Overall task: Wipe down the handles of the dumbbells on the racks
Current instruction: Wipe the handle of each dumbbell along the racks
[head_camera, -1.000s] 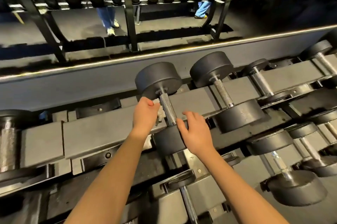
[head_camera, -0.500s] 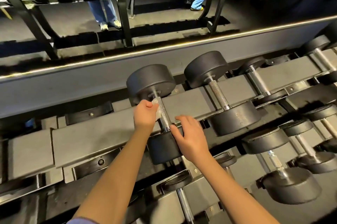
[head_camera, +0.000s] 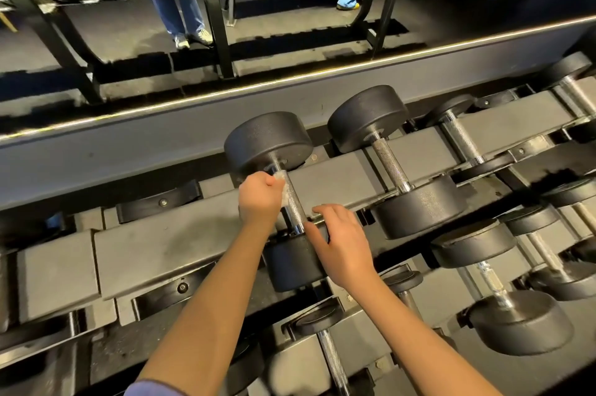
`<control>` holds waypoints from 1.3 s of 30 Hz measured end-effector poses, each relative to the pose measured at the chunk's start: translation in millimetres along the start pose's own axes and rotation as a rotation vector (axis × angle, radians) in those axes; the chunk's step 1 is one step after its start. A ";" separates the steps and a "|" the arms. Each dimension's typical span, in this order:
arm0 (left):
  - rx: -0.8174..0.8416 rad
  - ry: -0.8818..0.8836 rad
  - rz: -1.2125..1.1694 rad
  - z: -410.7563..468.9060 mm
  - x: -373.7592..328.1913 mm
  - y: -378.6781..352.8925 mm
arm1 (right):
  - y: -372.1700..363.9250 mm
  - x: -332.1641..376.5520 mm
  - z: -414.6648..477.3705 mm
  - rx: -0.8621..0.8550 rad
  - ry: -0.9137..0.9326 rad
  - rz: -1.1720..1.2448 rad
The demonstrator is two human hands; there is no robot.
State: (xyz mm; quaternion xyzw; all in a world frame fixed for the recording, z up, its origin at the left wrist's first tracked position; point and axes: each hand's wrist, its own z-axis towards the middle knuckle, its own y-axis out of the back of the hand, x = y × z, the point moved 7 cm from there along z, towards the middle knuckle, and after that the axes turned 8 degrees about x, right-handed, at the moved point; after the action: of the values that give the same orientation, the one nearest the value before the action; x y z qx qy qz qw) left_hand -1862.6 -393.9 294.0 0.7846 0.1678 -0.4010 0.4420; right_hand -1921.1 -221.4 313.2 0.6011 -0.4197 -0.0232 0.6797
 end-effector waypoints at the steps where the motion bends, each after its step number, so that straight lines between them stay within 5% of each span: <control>1: 0.021 -0.008 0.046 -3.8 0.5 -2.1 | 0.3 0.4 -0.2 -0.004 0.000 0.002; 10: -0.114 -0.078 -0.091 -22.6 6.6 -8.2 | 1.8 1.7 -1.8 0.003 -0.010 -0.012; 17: -0.164 0.099 -0.262 3.3 12.5 3.4 | 1.2 0.8 -2.0 -0.006 -0.005 -0.016; 23: -0.037 0.029 -0.224 -9.5 18.7 -3.7 | -0.2 -1.4 -2.1 -0.033 0.015 0.005; 29: 0.295 0.066 0.033 -33.6 28.6 -26.3 | -0.7 0.7 -1.4 -0.031 0.011 0.012; 39: 0.036 0.078 -0.169 -16.8 23.5 -13.3 | -2.1 -0.7 -3.0 0.023 -0.002 0.063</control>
State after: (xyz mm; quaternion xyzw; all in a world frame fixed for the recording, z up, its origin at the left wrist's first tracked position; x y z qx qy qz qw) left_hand -1848.1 -374.8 273.2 0.7906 0.2431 -0.4089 0.3855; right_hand -1918.8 -219.2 311.2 0.5954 -0.4393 0.0021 0.6727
